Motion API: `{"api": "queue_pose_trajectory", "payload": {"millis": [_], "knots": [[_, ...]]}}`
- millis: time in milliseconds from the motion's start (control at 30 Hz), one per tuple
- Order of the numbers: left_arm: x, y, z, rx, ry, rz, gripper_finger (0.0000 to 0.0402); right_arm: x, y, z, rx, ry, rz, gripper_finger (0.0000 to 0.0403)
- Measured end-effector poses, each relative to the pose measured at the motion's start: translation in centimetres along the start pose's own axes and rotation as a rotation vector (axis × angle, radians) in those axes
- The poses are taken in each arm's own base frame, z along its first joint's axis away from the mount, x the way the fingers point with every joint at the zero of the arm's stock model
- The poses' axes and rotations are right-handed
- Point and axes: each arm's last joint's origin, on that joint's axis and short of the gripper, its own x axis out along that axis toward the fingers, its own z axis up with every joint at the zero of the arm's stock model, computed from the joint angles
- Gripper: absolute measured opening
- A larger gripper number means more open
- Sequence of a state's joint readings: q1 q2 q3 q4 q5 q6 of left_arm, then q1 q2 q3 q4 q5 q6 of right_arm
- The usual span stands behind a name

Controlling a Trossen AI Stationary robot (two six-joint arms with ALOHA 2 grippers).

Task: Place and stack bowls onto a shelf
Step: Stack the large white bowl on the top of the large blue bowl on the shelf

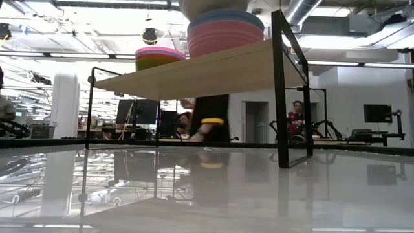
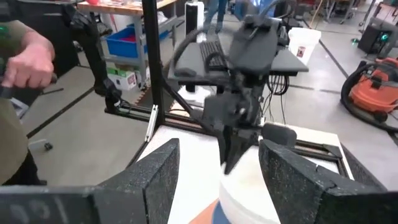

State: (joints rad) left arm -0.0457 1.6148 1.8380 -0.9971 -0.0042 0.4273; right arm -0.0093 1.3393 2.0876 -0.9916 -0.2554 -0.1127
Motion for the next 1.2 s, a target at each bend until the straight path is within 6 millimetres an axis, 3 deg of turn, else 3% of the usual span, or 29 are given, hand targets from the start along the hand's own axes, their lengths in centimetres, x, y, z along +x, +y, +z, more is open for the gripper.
{"api": "queue_pose_trajectory", "payload": {"millis": [200, 367, 833, 1200], "knots": [[1.1, 0.1, 0.8, 0.092, 0.105, 0.012, 0.0000, 0.4, -0.1, -0.3, 0.010, 0.036, 0.006, 0.0244], [3.4, -0.1, 0.4, 0.136, 0.187, -0.045, 0.0000, 0.4, 0.0, -0.6, 0.017, 0.062, 0.009, 0.0244], [3.7, -0.3, 0.1, 0.185, 0.220, -0.072, 0.0003, 0.3, 0.0, -0.9, 0.062, 0.091, 0.012, 0.0244], [3.7, -0.2, 0.1, 0.206, 0.245, -0.020, 0.0093, 0.2, 0.0, -1.9, 0.120, 0.194, -0.027, 0.0244]]}}
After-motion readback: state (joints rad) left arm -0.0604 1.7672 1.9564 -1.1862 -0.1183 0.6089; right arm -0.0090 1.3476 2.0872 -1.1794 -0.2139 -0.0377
